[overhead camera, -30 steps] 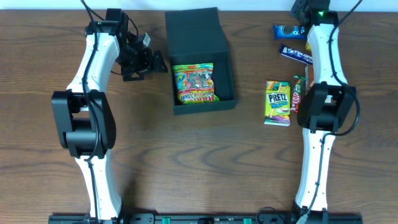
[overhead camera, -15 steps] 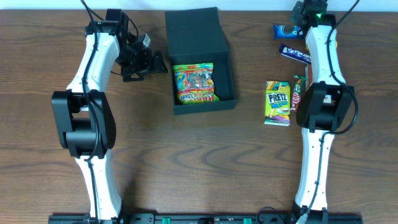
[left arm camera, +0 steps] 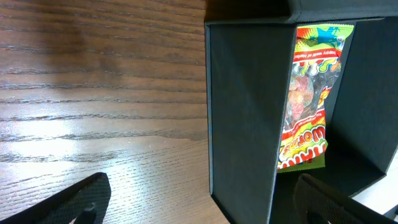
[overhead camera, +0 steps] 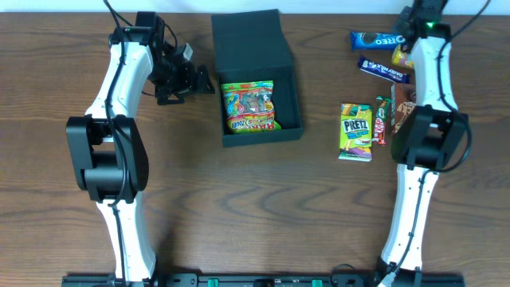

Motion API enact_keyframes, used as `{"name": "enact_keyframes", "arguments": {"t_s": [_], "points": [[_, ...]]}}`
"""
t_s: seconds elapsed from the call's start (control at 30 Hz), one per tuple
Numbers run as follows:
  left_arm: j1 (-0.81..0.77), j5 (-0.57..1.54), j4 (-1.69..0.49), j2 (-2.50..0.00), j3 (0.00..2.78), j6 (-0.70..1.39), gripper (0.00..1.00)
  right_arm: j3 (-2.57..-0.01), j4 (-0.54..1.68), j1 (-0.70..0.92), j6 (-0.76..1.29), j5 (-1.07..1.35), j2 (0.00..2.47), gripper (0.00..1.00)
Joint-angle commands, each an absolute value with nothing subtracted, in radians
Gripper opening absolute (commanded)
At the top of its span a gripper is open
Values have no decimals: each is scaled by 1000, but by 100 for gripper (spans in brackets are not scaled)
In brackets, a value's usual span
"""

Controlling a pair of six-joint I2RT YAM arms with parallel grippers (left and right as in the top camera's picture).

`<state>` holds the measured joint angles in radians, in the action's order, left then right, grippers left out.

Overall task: Pack container
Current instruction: 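Grasp the blue Oreo pack with the right gripper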

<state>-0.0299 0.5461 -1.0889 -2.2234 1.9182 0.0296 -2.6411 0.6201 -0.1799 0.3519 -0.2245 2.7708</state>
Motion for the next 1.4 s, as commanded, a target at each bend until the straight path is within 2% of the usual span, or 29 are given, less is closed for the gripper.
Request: {"name": "enact_keyframes", "arguments": {"t_s": [0.0, 0.17, 0.6, 0.73, 0.97, 1.0, 1.03, 1.07, 1.1, 1.13, 1.27, 1.37], "points": [[-31, 539, -1092, -2201, 1937, 30, 95, -2653, 617, -184, 373, -208, 2800, 14], [-31, 534, -1092, -2201, 1937, 30, 96, -2653, 628, -184, 374, -187, 2813, 14], [-31, 520, -1111, -2201, 1937, 22, 95, -2669, 872, -147, 353, -154, 2822, 9], [-31, 520, -1114, -2201, 1937, 22, 95, -2761, 987, -96, 331, -176, 2819, 5], [-31, 513, -1113, -2201, 1937, 22, 95, -2919, 1182, -53, 321, -176, 2812, 4], [-31, 513, -1113, -2201, 1937, 21, 95, -2920, 1177, -53, 320, -177, 2805, 8], [-31, 513, -1113, -2201, 1937, 17, 95, -2921, 1169, -55, 320, -184, 2802, 18], [-31, 513, -1113, -2201, 1937, 10, 95, -2924, 1159, -60, 320, -188, 2797, 34], [-31, 513, -1113, -2201, 1937, 10, 95, -2926, 1149, -66, 321, -187, 2795, 41], [-31, 513, -1112, -2201, 1937, 10, 95, -2925, 1139, -72, 320, -188, 2795, 55], [-31, 513, -1111, -2201, 1937, 4, 95, -2917, 1085, -91, 320, -219, 2796, 69], [-31, 513, -1111, -2201, 1937, 3, 95, -2899, 989, -105, 309, -243, 2796, 70]]}}
